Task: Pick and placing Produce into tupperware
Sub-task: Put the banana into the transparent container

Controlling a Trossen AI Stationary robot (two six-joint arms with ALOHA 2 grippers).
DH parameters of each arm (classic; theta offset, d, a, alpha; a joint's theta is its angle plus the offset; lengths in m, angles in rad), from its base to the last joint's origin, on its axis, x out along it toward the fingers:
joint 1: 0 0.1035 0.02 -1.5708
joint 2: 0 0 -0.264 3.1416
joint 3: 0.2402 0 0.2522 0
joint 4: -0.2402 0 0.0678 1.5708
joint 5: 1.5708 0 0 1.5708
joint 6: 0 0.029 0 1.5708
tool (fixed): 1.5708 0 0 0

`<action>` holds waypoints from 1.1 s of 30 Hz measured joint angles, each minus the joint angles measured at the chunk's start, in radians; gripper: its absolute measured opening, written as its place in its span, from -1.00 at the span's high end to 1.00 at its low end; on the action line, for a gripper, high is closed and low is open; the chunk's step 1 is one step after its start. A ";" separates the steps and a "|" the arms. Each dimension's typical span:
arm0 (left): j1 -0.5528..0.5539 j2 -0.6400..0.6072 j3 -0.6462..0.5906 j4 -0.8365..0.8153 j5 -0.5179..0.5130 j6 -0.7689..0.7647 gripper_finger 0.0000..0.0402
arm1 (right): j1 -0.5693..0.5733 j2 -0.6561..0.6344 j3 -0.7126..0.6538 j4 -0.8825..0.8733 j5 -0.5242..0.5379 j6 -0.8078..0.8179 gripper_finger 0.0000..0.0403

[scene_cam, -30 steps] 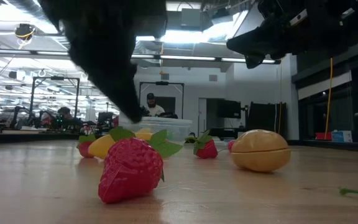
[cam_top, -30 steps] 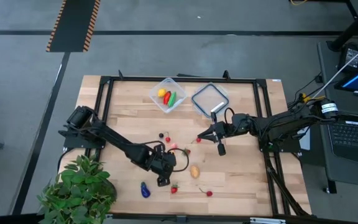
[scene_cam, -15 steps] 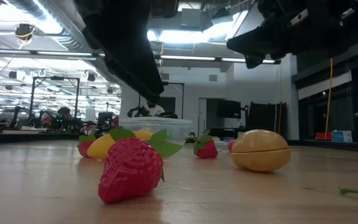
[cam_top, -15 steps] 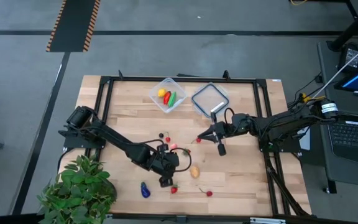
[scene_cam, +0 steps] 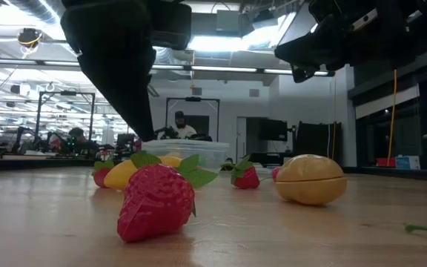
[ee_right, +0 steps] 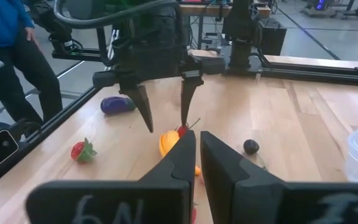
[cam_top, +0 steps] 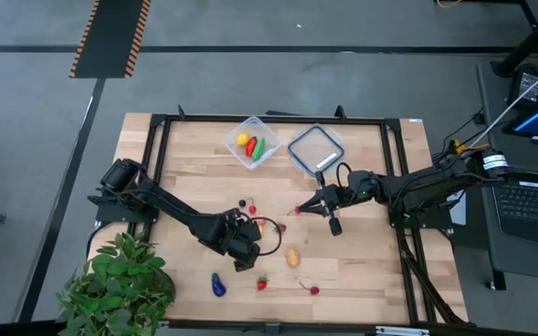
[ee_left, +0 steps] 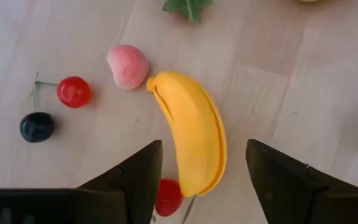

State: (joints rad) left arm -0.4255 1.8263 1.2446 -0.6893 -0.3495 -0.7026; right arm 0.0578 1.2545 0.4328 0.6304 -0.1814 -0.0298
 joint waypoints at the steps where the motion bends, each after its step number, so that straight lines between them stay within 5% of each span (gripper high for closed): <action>1: 0.001 0.000 0.000 0.000 0.000 0.003 -0.13 | 0.000 0.000 0.000 0.000 0.000 0.000 0.86; 22: 0.108 0.169 0.007 0.068 0.183 0.080 -0.11 | 0.000 0.000 0.000 -0.009 0.001 -0.001 0.86; 33: 0.107 0.169 0.004 0.079 0.159 0.084 0.06 | 0.000 0.000 0.000 -0.008 0.001 -0.001 0.86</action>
State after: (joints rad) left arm -0.3185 1.9949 1.2482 -0.6107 -0.1908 -0.6182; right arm 0.0574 1.2541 0.4328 0.6220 -0.1802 -0.0307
